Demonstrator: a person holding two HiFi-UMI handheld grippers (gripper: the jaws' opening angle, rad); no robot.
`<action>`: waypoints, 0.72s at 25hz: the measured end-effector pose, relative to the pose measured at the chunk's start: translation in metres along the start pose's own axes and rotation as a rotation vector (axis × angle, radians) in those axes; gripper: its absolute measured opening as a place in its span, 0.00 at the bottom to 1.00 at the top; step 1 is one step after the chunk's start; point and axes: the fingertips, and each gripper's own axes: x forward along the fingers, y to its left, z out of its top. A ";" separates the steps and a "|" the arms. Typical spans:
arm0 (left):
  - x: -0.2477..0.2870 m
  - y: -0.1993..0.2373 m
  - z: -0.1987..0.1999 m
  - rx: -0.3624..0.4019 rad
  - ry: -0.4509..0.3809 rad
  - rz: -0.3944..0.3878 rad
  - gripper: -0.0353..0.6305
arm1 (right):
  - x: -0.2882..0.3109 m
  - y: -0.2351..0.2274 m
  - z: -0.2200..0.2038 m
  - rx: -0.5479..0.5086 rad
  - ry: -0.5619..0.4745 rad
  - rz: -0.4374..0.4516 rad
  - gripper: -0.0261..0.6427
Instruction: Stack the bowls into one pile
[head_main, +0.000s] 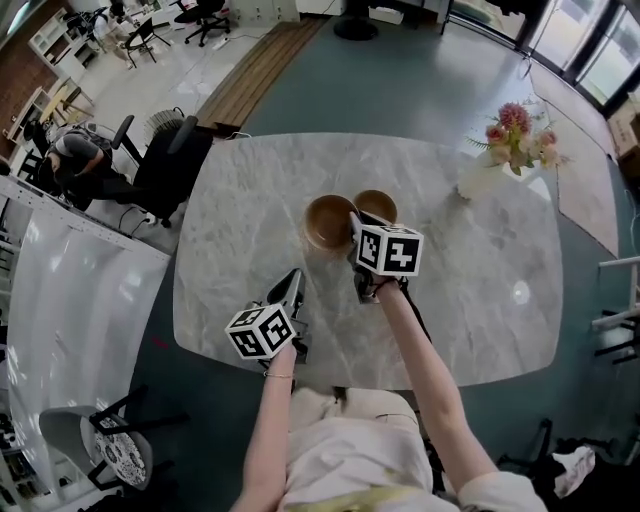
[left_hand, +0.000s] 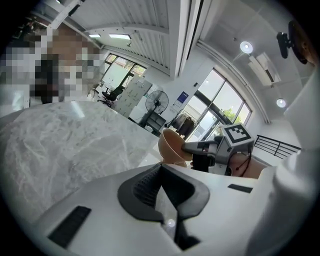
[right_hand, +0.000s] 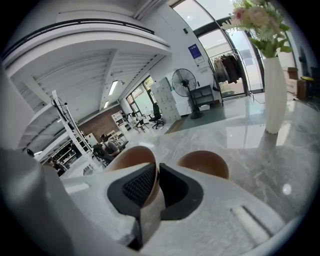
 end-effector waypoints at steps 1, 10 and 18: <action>0.003 -0.003 -0.001 0.004 0.004 -0.005 0.05 | -0.002 -0.006 0.003 0.007 -0.008 -0.008 0.09; 0.025 -0.025 -0.003 0.032 0.051 -0.047 0.05 | -0.017 -0.060 0.023 0.068 -0.043 -0.125 0.09; 0.045 -0.034 -0.005 0.033 0.082 -0.078 0.05 | -0.016 -0.103 0.024 0.129 -0.044 -0.201 0.09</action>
